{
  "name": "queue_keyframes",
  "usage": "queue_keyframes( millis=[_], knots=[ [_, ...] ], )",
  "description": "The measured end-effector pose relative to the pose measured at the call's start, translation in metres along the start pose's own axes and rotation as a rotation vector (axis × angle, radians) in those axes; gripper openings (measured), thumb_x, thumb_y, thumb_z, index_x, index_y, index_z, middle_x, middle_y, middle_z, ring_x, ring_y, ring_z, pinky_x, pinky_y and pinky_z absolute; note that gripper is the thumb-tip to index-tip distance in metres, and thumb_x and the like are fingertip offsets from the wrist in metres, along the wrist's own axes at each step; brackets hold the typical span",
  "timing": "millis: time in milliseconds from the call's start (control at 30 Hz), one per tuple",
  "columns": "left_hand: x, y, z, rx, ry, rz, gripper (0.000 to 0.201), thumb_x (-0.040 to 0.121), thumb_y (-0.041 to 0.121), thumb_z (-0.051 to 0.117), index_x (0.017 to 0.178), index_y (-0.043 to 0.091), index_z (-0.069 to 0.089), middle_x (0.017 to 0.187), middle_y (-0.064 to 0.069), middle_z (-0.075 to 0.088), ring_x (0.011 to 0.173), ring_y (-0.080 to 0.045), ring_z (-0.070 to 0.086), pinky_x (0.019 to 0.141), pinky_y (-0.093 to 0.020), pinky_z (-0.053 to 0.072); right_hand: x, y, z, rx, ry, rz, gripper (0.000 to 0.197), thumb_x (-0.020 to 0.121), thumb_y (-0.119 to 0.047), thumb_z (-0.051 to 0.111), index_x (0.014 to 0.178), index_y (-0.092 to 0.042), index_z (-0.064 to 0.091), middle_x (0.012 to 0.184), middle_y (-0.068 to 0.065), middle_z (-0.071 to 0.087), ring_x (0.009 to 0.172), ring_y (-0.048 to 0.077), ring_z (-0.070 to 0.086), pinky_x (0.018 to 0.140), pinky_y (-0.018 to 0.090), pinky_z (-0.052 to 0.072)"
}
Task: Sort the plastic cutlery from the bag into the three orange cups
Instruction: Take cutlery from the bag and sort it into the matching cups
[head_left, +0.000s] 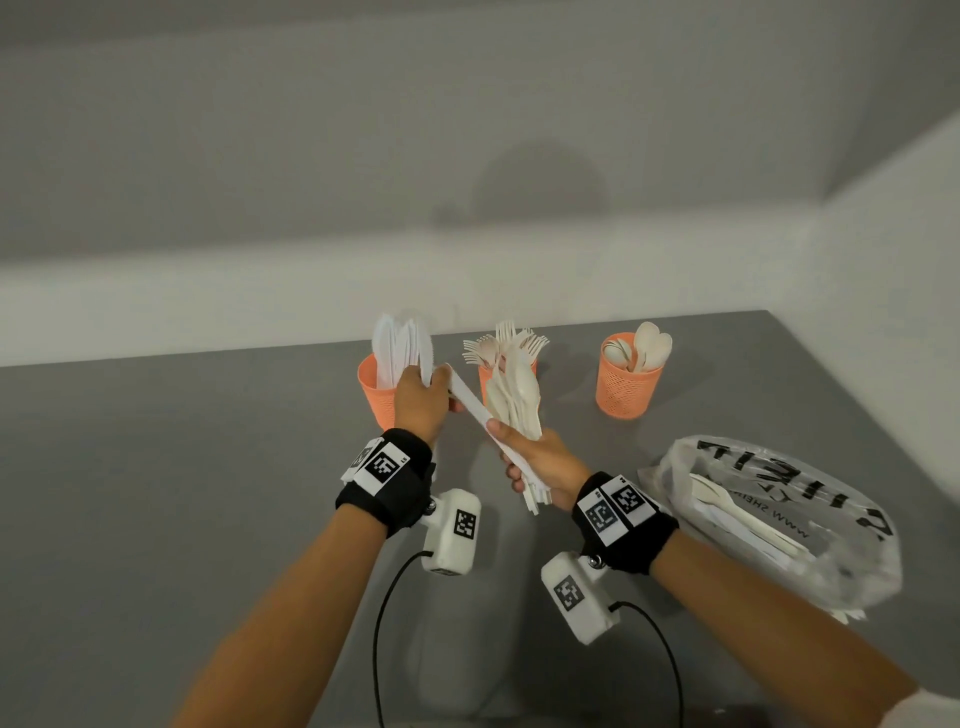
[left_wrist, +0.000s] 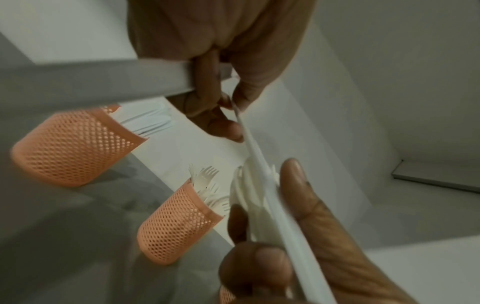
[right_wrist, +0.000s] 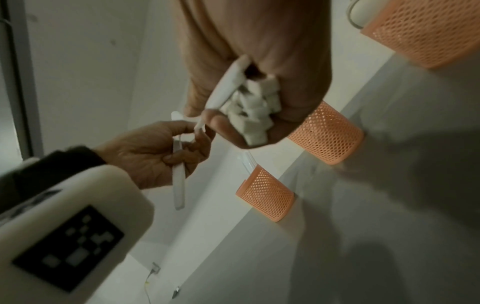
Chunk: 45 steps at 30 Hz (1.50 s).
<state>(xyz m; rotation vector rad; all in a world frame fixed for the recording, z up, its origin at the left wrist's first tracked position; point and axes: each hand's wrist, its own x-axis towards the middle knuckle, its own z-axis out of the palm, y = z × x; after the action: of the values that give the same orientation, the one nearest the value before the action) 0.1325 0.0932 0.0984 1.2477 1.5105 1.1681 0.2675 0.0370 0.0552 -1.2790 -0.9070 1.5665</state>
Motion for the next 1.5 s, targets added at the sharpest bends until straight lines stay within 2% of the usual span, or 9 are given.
queue_keyframes(
  millis=[100,233,433,667,800,967,1100,1233,1500],
  knots=[
    [-0.003,-0.008,0.000,-0.081,0.037,-0.026,0.021,0.097,0.024,0.044,0.091,0.005,0.051,0.062,-0.004,0.054,0.038,-0.002,0.052,0.037,-0.014,0.034,0.004,0.001,0.000,0.036,0.040,-0.046,0.023,0.082,-0.031,0.069,0.083,-0.012,0.057,0.058,0.001,0.040,0.038,0.007,0.038,0.037,0.017,0.035],
    [-0.025,-0.014,0.006,-0.188,-0.048,-0.080,0.026,0.092,0.033,0.054,0.074,0.016,0.056,0.065,0.002,0.053,0.041,-0.004,0.041,0.037,-0.014,0.030,0.008,0.000,0.002,0.084,0.098,-0.090,0.020,0.082,-0.028,0.070,0.082,-0.014,0.056,0.054,-0.002,0.040,0.037,0.007,0.037,0.037,0.017,0.033],
    [-0.045,-0.022,0.022,-0.394,-0.108,-0.209,0.020,0.092,0.027,0.056,0.080,0.011,0.055,0.053,0.005,0.041,0.033,-0.001,0.030,0.034,-0.014,0.026,0.006,0.003,0.010,-0.014,0.083,-0.175,0.012,0.083,-0.030,0.069,0.082,-0.020,0.062,0.048,-0.005,0.051,0.040,0.009,0.042,0.039,0.020,0.036],
    [-0.027,-0.017,0.014,-0.387,0.113,-0.219,0.036,0.100,0.027,0.035,0.067,0.016,0.043,0.052,0.001,0.054,0.047,-0.012,0.048,0.056,-0.026,0.038,0.006,0.012,0.006,-0.175,0.133,-0.217,0.010,0.093,-0.027,0.055,0.084,-0.025,0.052,0.058,0.000,0.051,0.039,0.009,0.042,0.037,0.020,0.033],
    [-0.016,-0.005,0.003,-0.418,0.083,-0.147,0.024,0.098,0.021,0.040,0.075,0.017,0.044,0.037,0.007,0.037,0.033,-0.010,0.038,0.040,-0.022,0.041,0.011,0.020,-0.005,-0.401,0.187,-0.326,0.012,0.088,-0.026,0.062,0.085,-0.034,0.054,0.070,-0.006,0.060,0.060,0.016,0.057,0.058,0.031,0.046],
    [-0.011,0.018,0.002,-0.107,-0.046,0.059,0.009,0.088,0.014,0.059,0.079,0.019,0.060,0.041,0.011,0.039,0.031,-0.003,0.032,0.034,-0.013,0.026,0.009,0.017,-0.013,-0.619,0.261,-0.368,0.028,0.087,-0.032,0.061,0.111,-0.018,0.059,0.098,0.003,0.068,0.090,0.022,0.062,0.082,0.036,0.050],
    [-0.010,0.026,0.009,-0.047,-0.142,0.200,0.017,0.084,0.012,0.066,0.101,0.009,0.066,0.065,-0.004,0.053,0.037,0.002,0.046,0.039,-0.008,0.035,0.002,0.011,-0.012,-0.595,0.187,-0.337,0.022,0.089,-0.030,0.059,0.109,-0.022,0.056,0.080,-0.001,0.063,0.064,0.018,0.058,0.061,0.028,0.047],
    [-0.005,0.025,0.013,-0.024,-0.141,0.242,0.007,0.083,0.005,0.065,0.080,0.011,0.064,0.076,-0.001,0.063,0.069,-0.006,0.058,0.065,-0.012,0.047,-0.001,0.009,-0.015,-0.406,0.063,-0.192,0.011,0.090,-0.027,0.058,0.099,-0.026,0.051,0.063,-0.003,0.050,0.044,0.010,0.045,0.039,0.019,0.036],
    [-0.008,0.018,0.012,-0.035,-0.075,0.162,0.017,0.093,0.009,0.051,0.077,0.011,0.055,0.055,-0.004,0.048,0.034,0.000,0.045,0.036,-0.010,0.033,-0.007,0.001,-0.014,-0.060,-0.031,-0.086,0.014,0.088,-0.028,0.063,0.098,-0.022,0.057,0.059,-0.003,0.042,0.038,0.004,0.037,0.036,0.016,0.032]
  ],
)
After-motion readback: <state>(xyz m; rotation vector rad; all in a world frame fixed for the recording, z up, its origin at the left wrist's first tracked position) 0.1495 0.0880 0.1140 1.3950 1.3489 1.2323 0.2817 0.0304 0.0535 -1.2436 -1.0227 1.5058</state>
